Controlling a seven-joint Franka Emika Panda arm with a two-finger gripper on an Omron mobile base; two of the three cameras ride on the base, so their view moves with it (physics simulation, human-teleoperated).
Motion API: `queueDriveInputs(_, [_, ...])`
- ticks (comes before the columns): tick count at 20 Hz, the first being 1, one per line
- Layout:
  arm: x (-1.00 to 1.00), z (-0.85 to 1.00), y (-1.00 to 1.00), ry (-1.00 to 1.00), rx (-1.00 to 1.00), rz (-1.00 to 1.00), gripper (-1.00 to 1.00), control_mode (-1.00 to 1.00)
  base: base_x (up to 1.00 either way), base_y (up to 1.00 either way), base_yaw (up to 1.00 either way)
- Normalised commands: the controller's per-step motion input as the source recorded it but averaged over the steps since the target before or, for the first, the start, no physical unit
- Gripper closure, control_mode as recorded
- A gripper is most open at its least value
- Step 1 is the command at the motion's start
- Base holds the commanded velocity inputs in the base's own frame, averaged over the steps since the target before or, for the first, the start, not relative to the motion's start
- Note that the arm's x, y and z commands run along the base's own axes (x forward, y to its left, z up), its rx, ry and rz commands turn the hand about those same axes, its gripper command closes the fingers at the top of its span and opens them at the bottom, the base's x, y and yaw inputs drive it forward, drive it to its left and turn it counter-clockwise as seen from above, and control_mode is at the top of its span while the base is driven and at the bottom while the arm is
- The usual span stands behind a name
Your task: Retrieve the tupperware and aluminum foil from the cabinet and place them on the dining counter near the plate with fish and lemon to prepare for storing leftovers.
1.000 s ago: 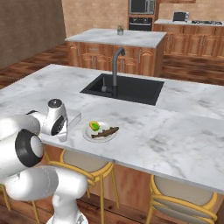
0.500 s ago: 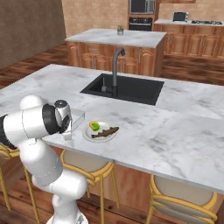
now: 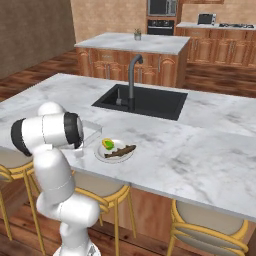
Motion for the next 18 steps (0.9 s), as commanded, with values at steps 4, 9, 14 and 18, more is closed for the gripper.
queueDriveInputs(4, [0.01,-0.10,0.00,0.02,-0.02,0.03,-1.00,-1.00,0.00,0.00,0.00])
queueDriveInputs(9, [-0.23,0.19,-0.15,0.00,0.00,0.00,-1.00,-1.00,0.00,0.00,0.00])
queueDriveInputs(14, [-0.38,0.77,-0.27,-0.09,0.00,0.00,-1.00,-1.00,0.00,0.00,0.00])
queueDriveInputs(18, [-0.53,1.00,-0.35,-0.03,0.00,0.00,-1.00,-1.00,0.00,0.00,0.00])
